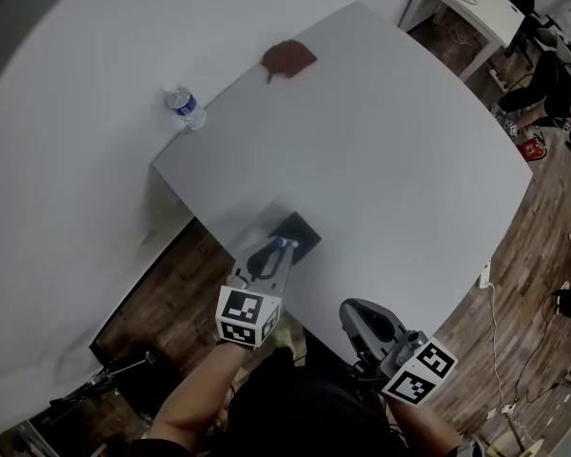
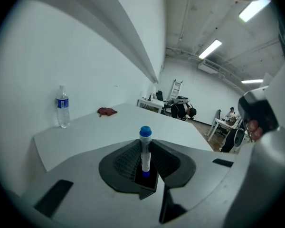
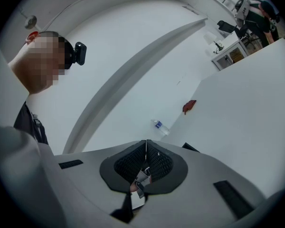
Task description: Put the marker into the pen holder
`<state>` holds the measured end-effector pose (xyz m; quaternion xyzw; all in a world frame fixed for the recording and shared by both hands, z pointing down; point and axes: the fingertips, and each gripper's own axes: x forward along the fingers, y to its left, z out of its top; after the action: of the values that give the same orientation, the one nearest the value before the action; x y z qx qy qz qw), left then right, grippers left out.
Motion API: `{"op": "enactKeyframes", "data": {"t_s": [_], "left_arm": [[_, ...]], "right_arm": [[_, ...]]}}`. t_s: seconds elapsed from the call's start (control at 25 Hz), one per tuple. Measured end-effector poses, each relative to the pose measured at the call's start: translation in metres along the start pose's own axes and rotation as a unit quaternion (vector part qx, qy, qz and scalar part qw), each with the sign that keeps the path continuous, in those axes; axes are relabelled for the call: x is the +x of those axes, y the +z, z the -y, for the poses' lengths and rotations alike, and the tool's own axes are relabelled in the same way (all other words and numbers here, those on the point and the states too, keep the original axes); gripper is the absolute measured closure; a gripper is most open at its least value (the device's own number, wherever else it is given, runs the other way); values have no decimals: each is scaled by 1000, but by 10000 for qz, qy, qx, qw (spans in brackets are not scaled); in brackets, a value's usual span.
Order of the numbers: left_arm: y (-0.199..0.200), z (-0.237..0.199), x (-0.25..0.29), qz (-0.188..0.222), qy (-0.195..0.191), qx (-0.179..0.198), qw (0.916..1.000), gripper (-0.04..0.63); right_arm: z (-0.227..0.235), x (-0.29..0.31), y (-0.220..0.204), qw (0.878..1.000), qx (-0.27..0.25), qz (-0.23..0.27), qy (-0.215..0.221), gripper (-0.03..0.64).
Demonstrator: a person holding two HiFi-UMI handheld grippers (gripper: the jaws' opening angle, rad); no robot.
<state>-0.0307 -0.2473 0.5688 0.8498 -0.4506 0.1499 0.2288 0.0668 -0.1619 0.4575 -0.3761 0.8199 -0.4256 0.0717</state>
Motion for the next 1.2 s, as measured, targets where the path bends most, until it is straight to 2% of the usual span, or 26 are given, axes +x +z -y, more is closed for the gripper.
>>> {"op": "enactKeyframes", "data": {"t_s": [0.32, 0.48, 1.2], "left_arm": [[-37, -4, 24, -602, 13, -152, 9981, 526], [-46, -4, 30, -765, -34, -129, 9970, 526], [-22, -16, 17, -386, 144, -178, 9990, 499]], "right_arm": [[12, 0, -2, 9999, 100, -30, -124, 602], [15, -1, -2, 9998, 120, -25, -162, 601], [10, 6, -4, 9999, 63, -65, -98, 601]]}}
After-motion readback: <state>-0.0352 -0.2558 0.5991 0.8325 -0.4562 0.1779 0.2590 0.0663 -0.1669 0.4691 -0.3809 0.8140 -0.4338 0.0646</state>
